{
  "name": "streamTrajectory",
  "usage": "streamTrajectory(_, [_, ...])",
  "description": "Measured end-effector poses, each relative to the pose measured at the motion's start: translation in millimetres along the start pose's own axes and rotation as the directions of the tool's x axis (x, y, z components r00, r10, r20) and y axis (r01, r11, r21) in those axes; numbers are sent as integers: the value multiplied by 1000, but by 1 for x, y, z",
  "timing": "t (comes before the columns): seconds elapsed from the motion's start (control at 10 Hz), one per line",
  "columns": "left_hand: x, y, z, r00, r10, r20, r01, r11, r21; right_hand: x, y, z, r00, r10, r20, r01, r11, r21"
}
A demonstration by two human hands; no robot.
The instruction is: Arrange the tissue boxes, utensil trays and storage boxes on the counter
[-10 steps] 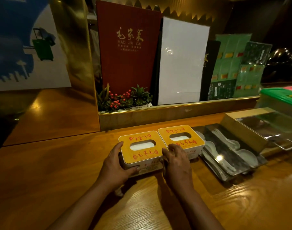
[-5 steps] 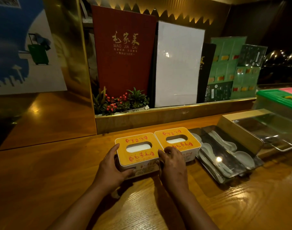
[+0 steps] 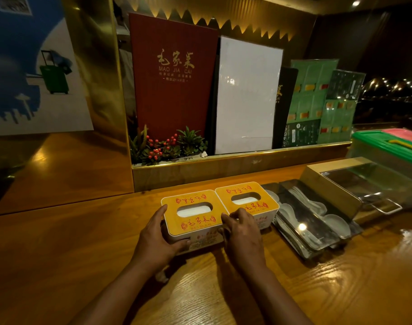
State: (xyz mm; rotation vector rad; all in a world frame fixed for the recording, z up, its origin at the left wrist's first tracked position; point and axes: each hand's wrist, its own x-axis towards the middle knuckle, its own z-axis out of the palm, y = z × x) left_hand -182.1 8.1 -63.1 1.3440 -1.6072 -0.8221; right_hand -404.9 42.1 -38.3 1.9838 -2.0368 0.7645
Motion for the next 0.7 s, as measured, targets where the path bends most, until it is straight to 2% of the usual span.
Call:
streamTrajectory(0.3, [0,-1,2,1000,-14,-5,14,1000,17,0,-2,-5,999,19,48,-20,999,32])
streamTrajectory(0.4, [0,-4,1,1000,-4,3,4,999,43,1,-2,-16,990,15,140,-24,998,62])
streamTrajectory(0.5, [0,2,-2,1000,5,4,-5,994,105,-2,-1,-39,962,15,272,-63,984,169])
streamTrajectory(0.6, [-2,14,-3,1000,30,-3,-29,979,204,-12,7,-74,949,35,315,-126,953,276])
streamTrajectory(0.7, [-3,40,0,990,144,-3,-136,944,299,-22,16,-116,965,53,258,-142,929,341])
